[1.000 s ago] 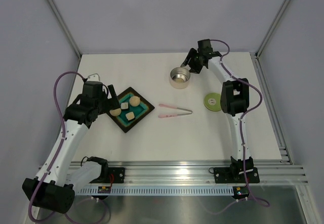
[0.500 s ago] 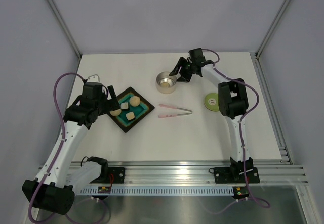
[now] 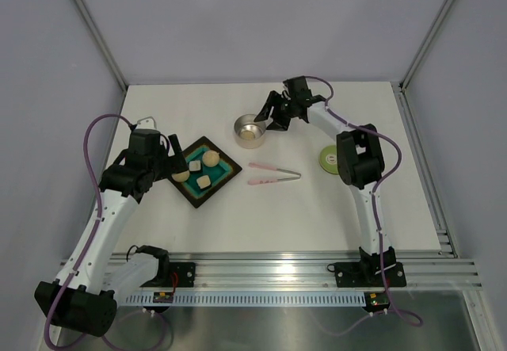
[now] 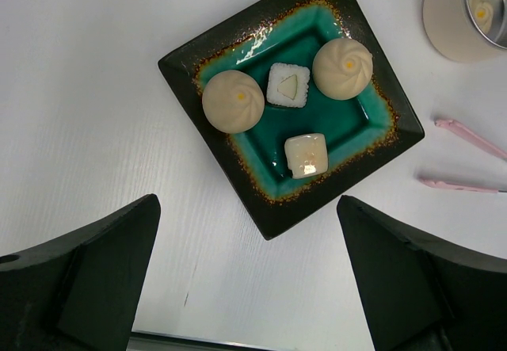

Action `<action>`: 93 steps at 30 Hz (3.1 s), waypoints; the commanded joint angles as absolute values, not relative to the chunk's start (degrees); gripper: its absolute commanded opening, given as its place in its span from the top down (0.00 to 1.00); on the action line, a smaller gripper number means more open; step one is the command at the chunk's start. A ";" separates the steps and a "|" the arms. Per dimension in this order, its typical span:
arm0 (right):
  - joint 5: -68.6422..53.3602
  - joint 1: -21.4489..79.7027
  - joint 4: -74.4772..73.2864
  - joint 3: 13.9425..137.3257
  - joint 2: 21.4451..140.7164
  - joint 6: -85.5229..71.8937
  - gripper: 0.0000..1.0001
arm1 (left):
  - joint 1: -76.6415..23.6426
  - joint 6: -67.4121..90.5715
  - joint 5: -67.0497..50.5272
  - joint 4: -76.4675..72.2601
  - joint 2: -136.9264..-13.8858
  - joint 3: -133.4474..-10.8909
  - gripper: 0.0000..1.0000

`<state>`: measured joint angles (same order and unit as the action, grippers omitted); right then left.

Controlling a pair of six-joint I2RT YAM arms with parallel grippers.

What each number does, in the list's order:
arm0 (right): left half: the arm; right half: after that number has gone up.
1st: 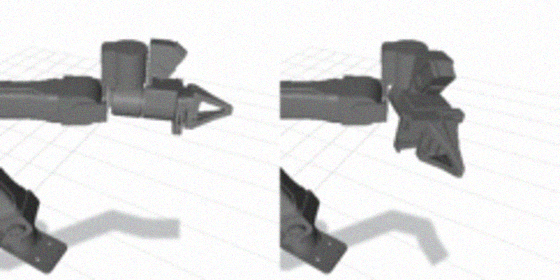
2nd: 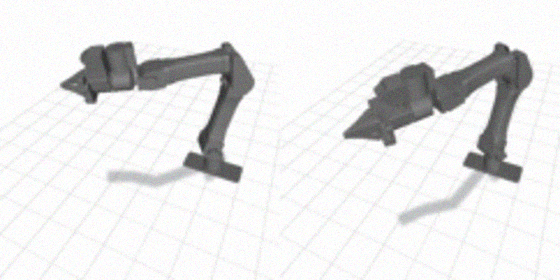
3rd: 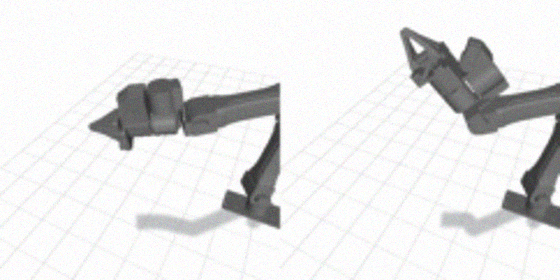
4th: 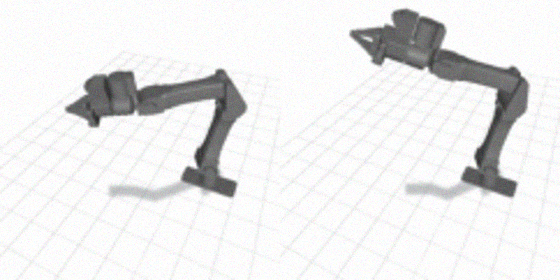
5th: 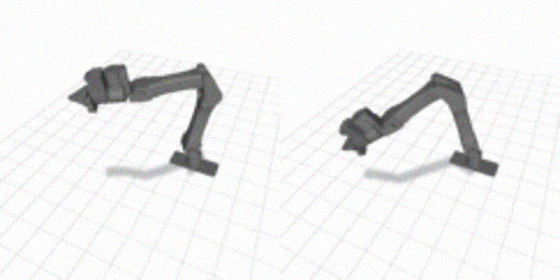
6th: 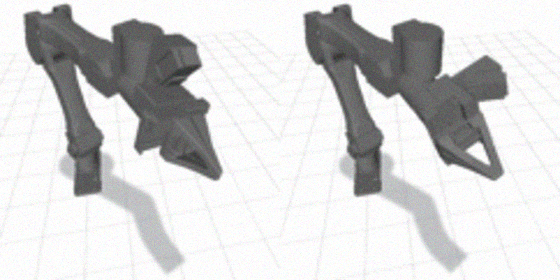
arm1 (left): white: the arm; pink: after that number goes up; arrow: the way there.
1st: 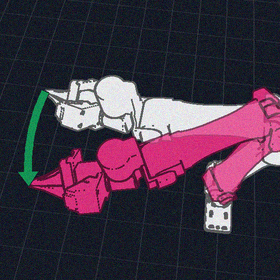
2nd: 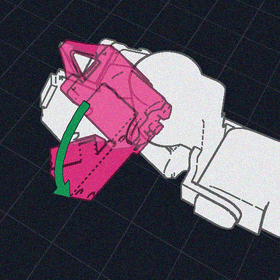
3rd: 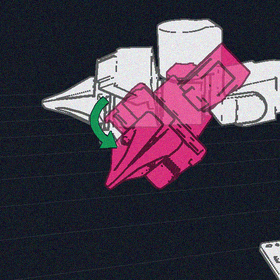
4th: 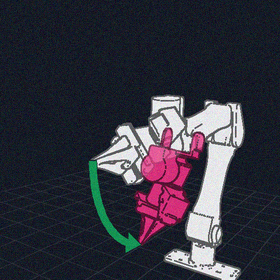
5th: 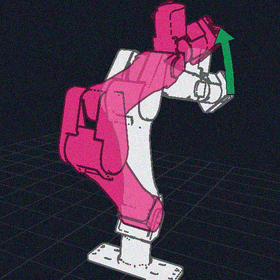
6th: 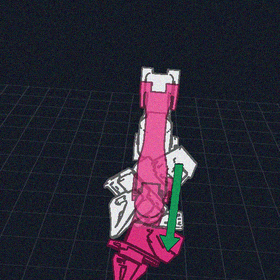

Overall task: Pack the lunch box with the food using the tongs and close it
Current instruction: Move the packing box to the center of the board, then adjust the clamp at the center of the board.

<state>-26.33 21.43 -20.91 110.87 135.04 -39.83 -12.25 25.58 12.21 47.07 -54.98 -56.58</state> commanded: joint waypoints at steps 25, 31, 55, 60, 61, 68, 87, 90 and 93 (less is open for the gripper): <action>-11.34 23.38 -25.93 82.01 108.02 -13.79 0.19 | -11.95 27.42 9.32 42.63 -53.00 -56.61 0.01; -15.73 24.61 -16.63 73.84 108.28 -18.36 0.19 | -11.95 28.39 6.68 41.22 -54.93 -56.25 0.01; -13.62 39.46 -14.05 58.09 98.35 -24.62 0.14 | -11.95 28.83 7.38 41.57 -55.81 -55.72 0.01; -13.19 42.18 -16.35 58.36 98.61 -22.41 0.14 | -11.87 29.00 5.98 41.83 -56.16 -56.77 0.01; -12.31 43.58 -16.78 58.36 98.53 -22.15 0.14 | -11.95 29.09 5.89 42.10 -56.25 -57.13 0.01; -0.62 52.19 -21.44 60.11 100.19 -19.60 0.12 | -11.95 29.35 6.06 42.54 -55.90 -58.45 0.01; 13.97 57.57 -17.67 60.56 107.58 -21.71 0.33 | -11.95 29.80 6.94 42.45 -55.28 -57.83 0.01; 16.51 58.45 -18.80 60.64 107.84 -21.97 0.42 | -11.95 29.44 7.56 42.80 -55.28 -58.18 0.01; 17.14 58.54 -21.08 61.17 106.79 -22.76 0.58 | -11.95 29.71 8.52 42.89 -54.93 -58.18 0.01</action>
